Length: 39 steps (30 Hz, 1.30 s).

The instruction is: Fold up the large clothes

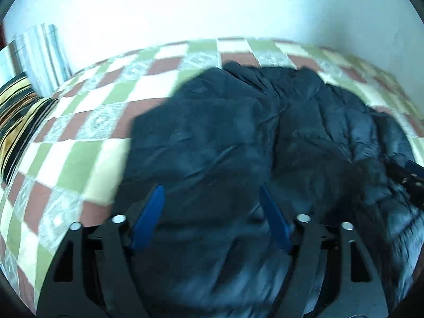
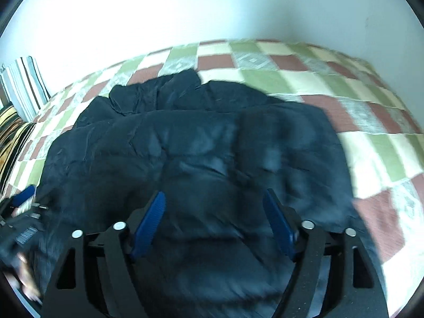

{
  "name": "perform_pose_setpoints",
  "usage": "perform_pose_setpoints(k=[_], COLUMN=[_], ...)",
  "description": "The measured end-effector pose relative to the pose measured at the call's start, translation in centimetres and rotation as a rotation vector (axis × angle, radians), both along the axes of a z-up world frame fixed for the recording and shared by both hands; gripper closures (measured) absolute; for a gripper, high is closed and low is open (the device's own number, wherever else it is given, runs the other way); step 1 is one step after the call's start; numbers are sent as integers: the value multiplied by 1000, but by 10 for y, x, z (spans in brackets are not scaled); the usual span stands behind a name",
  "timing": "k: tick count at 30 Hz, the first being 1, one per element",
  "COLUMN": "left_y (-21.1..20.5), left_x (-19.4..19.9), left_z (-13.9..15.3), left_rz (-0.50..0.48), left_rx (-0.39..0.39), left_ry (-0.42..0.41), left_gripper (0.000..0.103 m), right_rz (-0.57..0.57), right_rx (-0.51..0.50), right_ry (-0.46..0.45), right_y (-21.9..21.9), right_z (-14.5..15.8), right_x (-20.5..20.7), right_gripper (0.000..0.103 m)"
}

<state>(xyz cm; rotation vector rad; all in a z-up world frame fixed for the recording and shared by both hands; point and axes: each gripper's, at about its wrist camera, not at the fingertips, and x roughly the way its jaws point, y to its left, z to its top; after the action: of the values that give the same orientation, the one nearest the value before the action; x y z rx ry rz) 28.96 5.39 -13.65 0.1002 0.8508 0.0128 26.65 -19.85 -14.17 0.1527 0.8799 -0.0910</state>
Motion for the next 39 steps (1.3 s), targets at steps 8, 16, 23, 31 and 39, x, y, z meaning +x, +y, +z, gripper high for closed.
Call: perform_pose_setpoints(k=[8, 16, 23, 31, 39], left_y=[96, 146, 132, 125, 126], left_x=[-126, -212, -229, -243, -243], left_z=[5, -21, -39, -40, -38], left_rz=[111, 172, 116, 62, 66], left_rx=[-93, -309, -324, -364, -384], left_ry=[43, 142, 169, 165, 157], left_gripper=[22, 22, 22, 22, 22], right_rz=[-166, -235, -253, -225, -218], right_rx=[-21, 84, 175, 246, 299], right_ry=[17, 84, 99, 76, 67], right_y=[-52, -93, -103, -99, -98], right_z=[4, -20, -44, -43, -42], right_x=[-115, -202, -243, -261, -263], right_gripper=[24, 24, 24, 44, 49])
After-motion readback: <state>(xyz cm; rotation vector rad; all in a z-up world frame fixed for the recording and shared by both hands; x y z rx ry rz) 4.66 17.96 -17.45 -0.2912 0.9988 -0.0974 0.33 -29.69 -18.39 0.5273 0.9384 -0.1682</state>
